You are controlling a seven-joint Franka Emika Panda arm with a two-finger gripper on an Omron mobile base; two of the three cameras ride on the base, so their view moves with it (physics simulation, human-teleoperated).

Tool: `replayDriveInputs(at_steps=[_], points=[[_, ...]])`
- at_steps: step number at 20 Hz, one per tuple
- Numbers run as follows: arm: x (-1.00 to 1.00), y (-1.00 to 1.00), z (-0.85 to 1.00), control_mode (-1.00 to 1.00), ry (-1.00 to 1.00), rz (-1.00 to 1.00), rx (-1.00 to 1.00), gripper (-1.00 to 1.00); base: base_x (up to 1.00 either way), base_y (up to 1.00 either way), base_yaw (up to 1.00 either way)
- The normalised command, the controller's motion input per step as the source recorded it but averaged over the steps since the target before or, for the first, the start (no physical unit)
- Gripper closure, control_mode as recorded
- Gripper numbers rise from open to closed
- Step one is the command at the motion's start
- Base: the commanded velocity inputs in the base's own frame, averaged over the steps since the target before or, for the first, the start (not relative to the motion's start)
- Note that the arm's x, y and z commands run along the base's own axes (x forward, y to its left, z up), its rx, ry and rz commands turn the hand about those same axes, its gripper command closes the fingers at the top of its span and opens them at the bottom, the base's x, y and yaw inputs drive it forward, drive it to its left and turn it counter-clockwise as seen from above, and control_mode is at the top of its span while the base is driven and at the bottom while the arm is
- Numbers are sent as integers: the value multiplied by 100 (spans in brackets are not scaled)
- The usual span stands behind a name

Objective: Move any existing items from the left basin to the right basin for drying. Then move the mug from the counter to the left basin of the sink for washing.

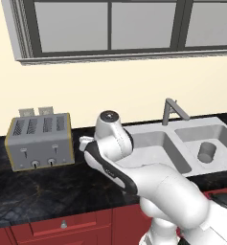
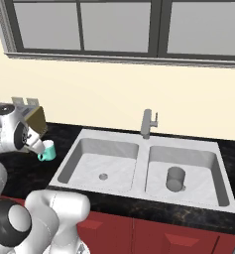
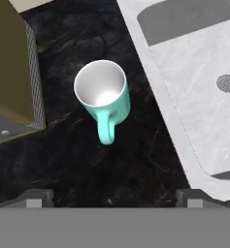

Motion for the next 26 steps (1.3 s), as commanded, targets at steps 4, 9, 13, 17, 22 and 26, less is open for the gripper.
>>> replayDriveInputs(at_steps=[4, 9, 13, 17, 22, 26], points=[[13, 11, -29, -100, 0, 2, 0, -100, 0, 0, 0], [16, 4, -23, -100, 0, 2, 0, -100, 0, 0, 0], [20, 1, -16, -100, 0, 2, 0, -100, 0, 0, 0], [22, 1, -13, -100, 0, 3, 0, -100, 0, 0, 0], [21, 1, -12, -100, 1, 3, 0, -100, 0, 0, 0], [16, 1, -15, -100, 2, 2, 0, -100, 0, 0, 0]])
